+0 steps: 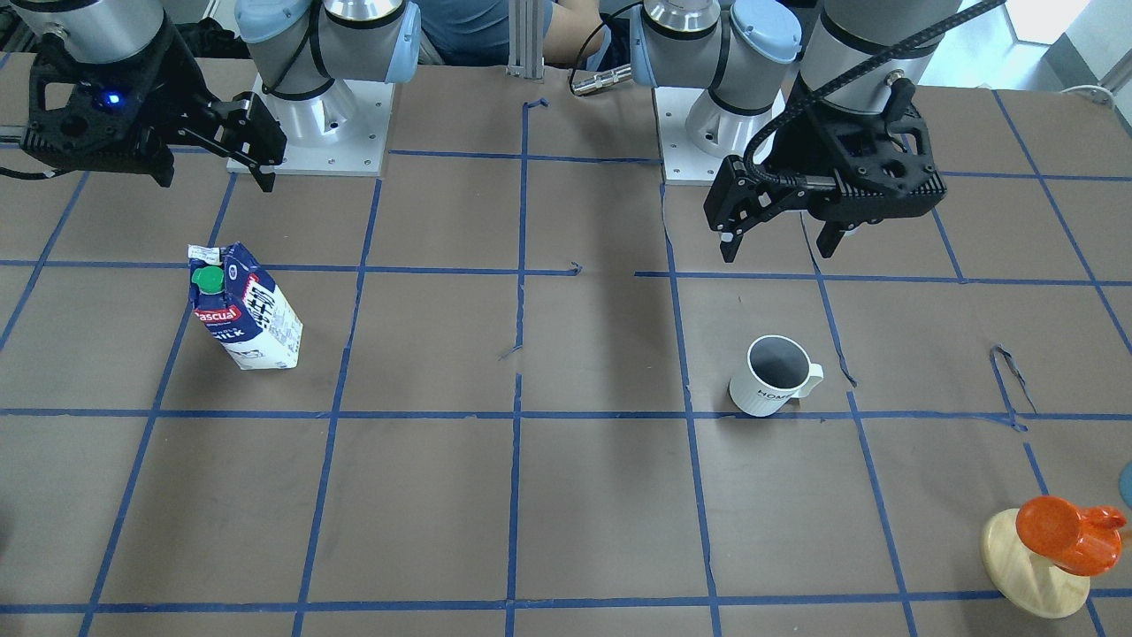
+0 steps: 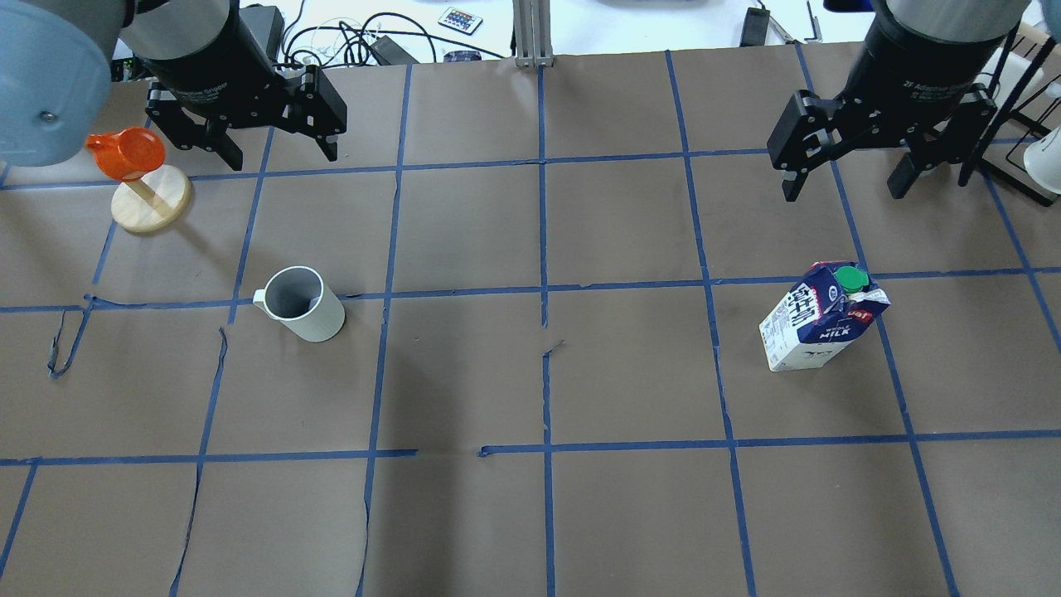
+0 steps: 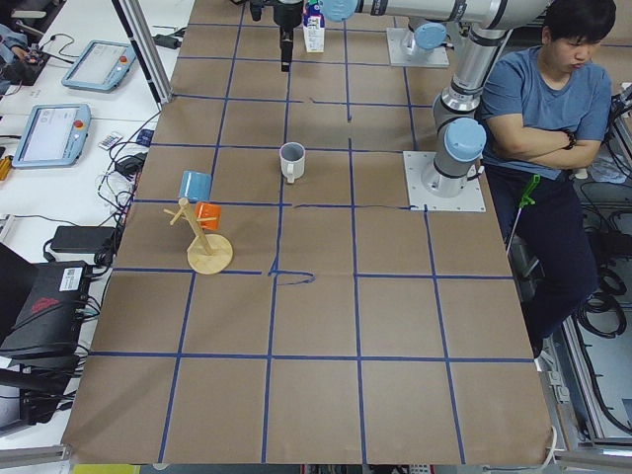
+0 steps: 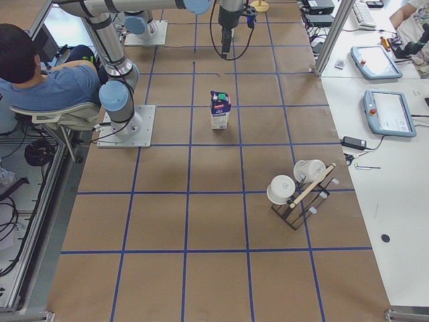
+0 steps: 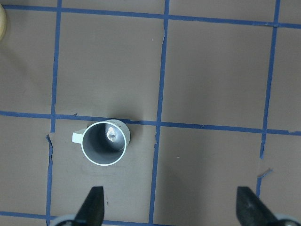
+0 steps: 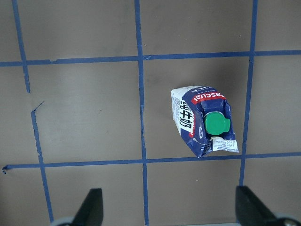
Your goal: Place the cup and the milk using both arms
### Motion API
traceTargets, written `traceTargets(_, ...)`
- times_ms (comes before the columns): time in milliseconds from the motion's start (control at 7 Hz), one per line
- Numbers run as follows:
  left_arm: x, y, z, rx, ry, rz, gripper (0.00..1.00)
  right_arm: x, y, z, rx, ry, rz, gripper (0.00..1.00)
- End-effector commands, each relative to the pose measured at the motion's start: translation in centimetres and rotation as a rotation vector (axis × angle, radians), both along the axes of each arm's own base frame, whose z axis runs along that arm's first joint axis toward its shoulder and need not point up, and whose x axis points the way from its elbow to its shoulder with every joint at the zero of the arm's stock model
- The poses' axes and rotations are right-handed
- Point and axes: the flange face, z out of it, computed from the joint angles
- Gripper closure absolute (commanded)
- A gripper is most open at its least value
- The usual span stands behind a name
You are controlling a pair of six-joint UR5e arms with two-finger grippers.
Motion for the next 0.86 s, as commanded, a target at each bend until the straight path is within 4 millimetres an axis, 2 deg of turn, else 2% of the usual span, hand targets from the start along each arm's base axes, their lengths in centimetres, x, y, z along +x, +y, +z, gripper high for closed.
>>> traceTargets(0,0.02,0.0,0.0,0.0,-0.001,0.0,0.0,-0.06,-0.04,-0.08,0.002,0.001,0.002,0.0)
traceTargets(714,0.18,-0.11,-0.06,0.0,-0.001,0.002,0.0,-0.17,-0.05,-0.14,0.003,0.011,0.016,0.0)
